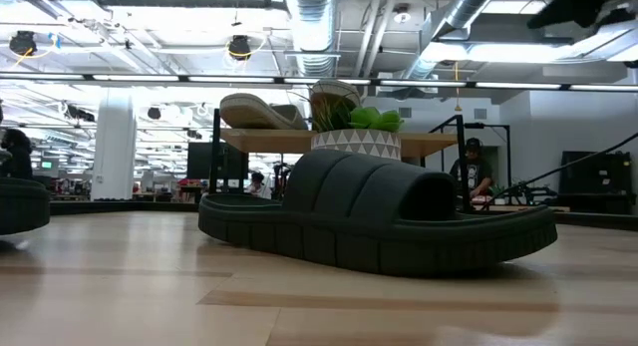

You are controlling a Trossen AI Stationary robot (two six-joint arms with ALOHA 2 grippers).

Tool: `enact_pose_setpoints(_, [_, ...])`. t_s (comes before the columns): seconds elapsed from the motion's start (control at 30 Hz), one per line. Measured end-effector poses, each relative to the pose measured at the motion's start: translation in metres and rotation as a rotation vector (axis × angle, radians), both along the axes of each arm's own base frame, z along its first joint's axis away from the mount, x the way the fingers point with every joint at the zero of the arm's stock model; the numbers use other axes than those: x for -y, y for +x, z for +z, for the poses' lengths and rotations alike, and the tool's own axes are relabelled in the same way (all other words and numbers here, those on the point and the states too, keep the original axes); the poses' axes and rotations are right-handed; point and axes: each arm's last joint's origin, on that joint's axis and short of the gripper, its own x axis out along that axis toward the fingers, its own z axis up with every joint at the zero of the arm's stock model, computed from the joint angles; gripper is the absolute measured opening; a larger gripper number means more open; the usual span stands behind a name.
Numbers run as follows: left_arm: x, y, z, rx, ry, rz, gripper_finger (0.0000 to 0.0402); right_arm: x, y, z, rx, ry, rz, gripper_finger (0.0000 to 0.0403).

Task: Pick and place slides into the shelf
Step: Put the right black slide on the shelf

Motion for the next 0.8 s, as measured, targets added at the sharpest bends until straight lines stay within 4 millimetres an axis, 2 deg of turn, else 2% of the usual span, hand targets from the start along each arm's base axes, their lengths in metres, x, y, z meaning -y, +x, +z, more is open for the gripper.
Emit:
enact_pose_setpoints(0.2, [0.02, -0.033, -0.003, -0.147, 0.036, 0.012, 0.0001, -0.001, 0.013, 0.004, 0.085, 0.0, -0.049, 0.027])
enact_pose_setpoints(0.33, [0.025, -0.06, -0.003, -0.138, 0.006, -0.056, 0.0002, -0.001, 0.03, 0.001, 0.065, 0.033, -0.131, 0.0252])
enact_pose_setpoints(0.4, [0.025, -0.075, -0.005, -0.134, -0.014, -0.096, 0.0001, -0.002, 0.042, 0.0, 0.065, 0.016, -0.17, 0.0222])
enact_pose_setpoints(0.47, [0.023, -0.091, -0.007, -0.132, -0.042, -0.154, 0.0, -0.003, 0.059, -0.001, 0.071, 0.006, -0.19, 0.0173])
enact_pose_setpoints(0.6, [0.017, -0.119, -0.012, -0.161, -0.11, -0.296, 0.0, -0.003, 0.099, -0.001, 0.121, -0.044, -0.195, 0.0036])
enact_pose_setpoints(0.63, [0.015, -0.124, -0.013, -0.169, -0.123, -0.322, 0.0, -0.003, 0.108, 0.0, 0.146, -0.055, -0.195, 0.002])
enact_pose_setpoints(0.8, [0.007, -0.147, -0.015, -0.181, -0.153, -0.369, 0.0, 0.002, 0.145, 0.007, 0.214, -0.071, -0.188, 0.0003])
